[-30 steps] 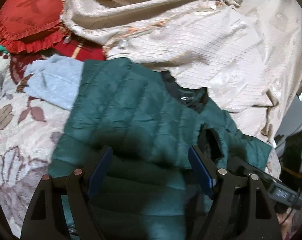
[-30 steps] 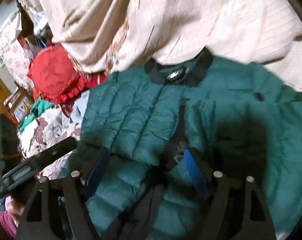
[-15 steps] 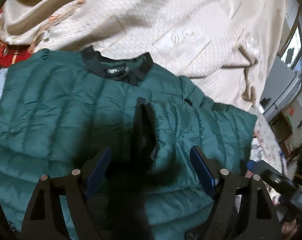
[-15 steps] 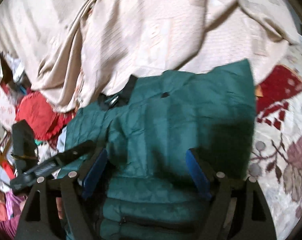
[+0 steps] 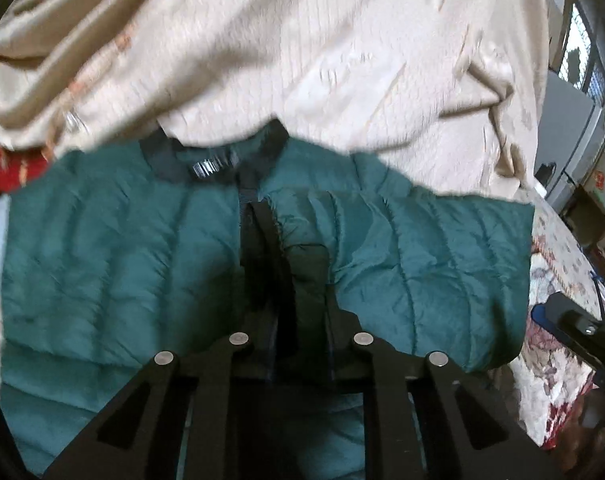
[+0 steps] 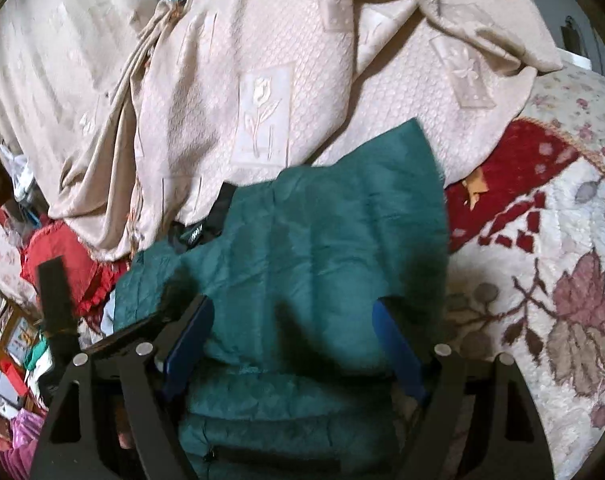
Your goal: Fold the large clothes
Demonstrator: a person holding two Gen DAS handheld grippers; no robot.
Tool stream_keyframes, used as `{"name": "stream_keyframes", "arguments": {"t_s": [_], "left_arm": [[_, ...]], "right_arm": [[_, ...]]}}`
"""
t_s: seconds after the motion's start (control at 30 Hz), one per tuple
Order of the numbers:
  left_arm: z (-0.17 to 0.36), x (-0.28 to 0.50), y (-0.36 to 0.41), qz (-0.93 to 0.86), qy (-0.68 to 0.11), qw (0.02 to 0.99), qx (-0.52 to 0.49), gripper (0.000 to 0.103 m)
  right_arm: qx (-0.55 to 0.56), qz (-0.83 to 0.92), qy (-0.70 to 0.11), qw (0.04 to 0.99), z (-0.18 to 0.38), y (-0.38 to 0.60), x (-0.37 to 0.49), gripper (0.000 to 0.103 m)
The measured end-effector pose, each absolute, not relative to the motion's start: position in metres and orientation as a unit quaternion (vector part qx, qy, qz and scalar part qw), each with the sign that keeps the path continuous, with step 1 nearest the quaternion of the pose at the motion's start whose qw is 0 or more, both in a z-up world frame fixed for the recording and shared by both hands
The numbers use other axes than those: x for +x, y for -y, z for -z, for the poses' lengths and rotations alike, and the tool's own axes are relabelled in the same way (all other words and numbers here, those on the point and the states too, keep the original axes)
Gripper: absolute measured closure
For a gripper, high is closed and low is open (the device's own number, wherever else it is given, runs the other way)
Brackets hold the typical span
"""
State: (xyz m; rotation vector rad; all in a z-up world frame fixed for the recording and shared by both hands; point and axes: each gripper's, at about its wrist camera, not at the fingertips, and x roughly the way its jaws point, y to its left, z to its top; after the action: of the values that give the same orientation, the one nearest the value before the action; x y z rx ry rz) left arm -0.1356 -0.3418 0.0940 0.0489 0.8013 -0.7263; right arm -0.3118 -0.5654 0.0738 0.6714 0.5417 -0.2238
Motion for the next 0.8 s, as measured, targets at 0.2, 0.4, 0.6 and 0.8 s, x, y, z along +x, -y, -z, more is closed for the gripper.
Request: {"name": "stream_keyframes", "arguments": {"t_s": [0.2, 0.4, 0.6, 0.8], "left_arm": [[-0.121, -0.117, 0.302, 0.315, -0.362, 0.878, -0.002, 0.103], [-0.139, -0.093, 0.25, 0.256, -0.341, 0.904, -0.01, 0.103], [-0.134, -0.068, 0.201, 0.205, -0.357, 0.911, -0.03, 0.103], [-0.115, -0.064, 0.186, 0.183, -0.361, 0.914, -0.016, 0.103]], "right_arm": [[0.344, 0.122, -0.242, 0.899, -0.079, 0.571, -0.319, 0.018], [0.333, 0.125, -0.263, 0.897, -0.076, 0.568, -0.308, 0.018], [0.3, 0.107, -0.301, 0.899, -0.071, 0.554, -0.287, 0.018], [0.252, 0.08, -0.311, 0.913, -0.083, 0.538, -0.241, 0.027]]}}
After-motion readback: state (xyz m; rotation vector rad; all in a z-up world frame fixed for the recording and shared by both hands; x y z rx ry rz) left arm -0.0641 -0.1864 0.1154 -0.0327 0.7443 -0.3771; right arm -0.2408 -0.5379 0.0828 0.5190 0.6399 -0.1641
